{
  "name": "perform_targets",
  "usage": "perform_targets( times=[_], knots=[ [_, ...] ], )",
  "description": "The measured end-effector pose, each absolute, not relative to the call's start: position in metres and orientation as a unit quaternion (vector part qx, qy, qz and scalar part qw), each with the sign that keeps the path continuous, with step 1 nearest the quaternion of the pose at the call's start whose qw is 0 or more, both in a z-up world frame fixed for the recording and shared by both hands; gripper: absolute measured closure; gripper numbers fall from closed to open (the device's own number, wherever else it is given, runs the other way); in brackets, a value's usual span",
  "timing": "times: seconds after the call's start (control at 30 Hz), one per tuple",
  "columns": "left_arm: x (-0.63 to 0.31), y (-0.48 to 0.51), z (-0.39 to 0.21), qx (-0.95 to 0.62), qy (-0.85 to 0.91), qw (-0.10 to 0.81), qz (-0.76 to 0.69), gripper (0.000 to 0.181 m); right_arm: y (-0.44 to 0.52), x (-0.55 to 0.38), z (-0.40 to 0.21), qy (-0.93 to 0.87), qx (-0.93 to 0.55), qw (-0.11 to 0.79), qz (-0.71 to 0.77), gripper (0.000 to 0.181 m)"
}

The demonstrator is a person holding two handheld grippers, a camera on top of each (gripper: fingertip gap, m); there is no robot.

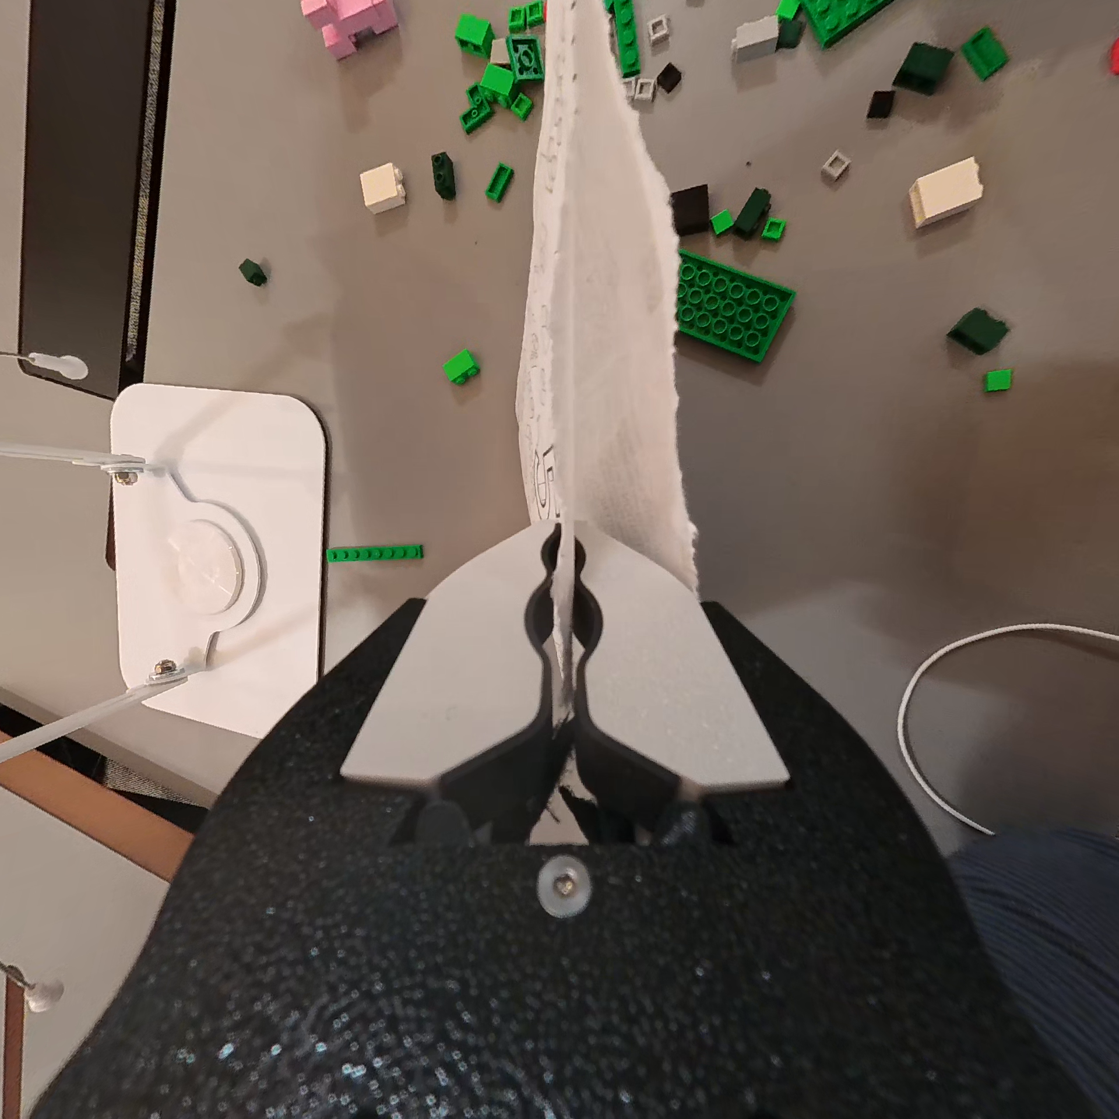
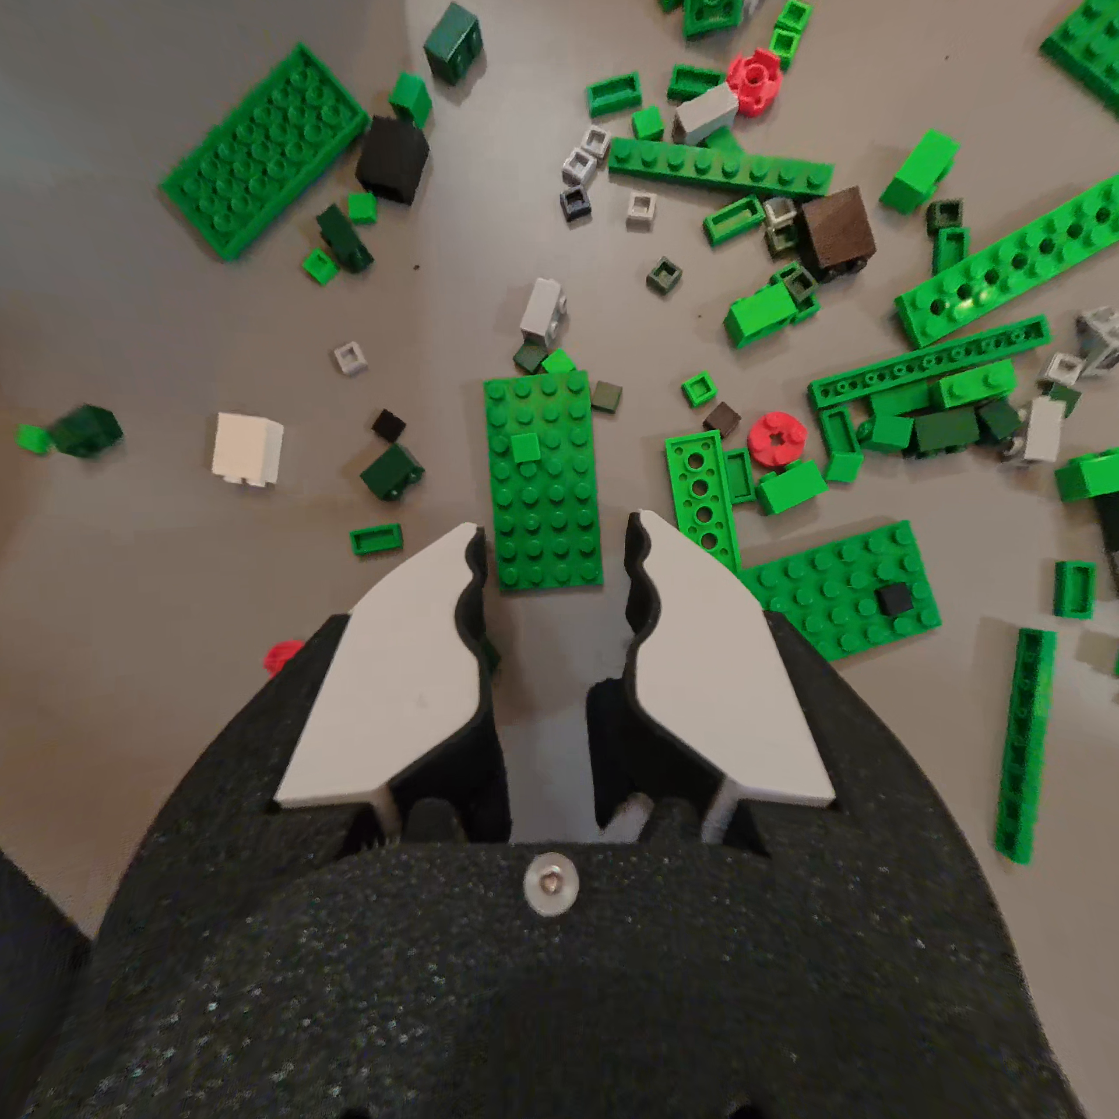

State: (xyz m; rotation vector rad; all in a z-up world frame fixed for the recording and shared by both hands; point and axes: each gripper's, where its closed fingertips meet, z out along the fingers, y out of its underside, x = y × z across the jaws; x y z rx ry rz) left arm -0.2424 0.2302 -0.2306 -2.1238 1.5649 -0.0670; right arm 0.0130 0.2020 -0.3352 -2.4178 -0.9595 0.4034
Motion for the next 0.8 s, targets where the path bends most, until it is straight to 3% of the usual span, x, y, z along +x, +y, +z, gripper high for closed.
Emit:
perform_targets(
  times=[0.2, 0.43, 0.57, 0.7, 0.8],
  knots=[
    [-0.242, 0.230, -0.230, -0.778, 0.576, 0.250, -0.024, 0.181, 0.202, 0.013, -0.334, -0.407, -0.869, 0.262, 0.100, 0.149],
    [-0.241, 0.230, -0.229, -0.775, 0.578, 0.255, -0.026, 0.181, 0.229, 0.019, -0.295, -0.546, -0.726, 0.387, -0.156, 0.149],
    [-0.239, 0.229, -0.227, -0.772, 0.579, 0.260, -0.030, 0.181, 0.243, 0.022, -0.277, -0.614, -0.586, 0.404, -0.342, 0.149],
    [-0.237, 0.228, -0.226, -0.768, 0.582, 0.264, -0.035, 0.181, 0.246, 0.012, -0.262, -0.620, -0.538, 0.441, -0.363, 0.149],
    [-0.236, 0.229, -0.226, -0.769, 0.580, 0.264, -0.040, 0.181, 0.242, -0.017, -0.214, -0.611, -0.473, 0.513, -0.374, 0.149]
  ],
)
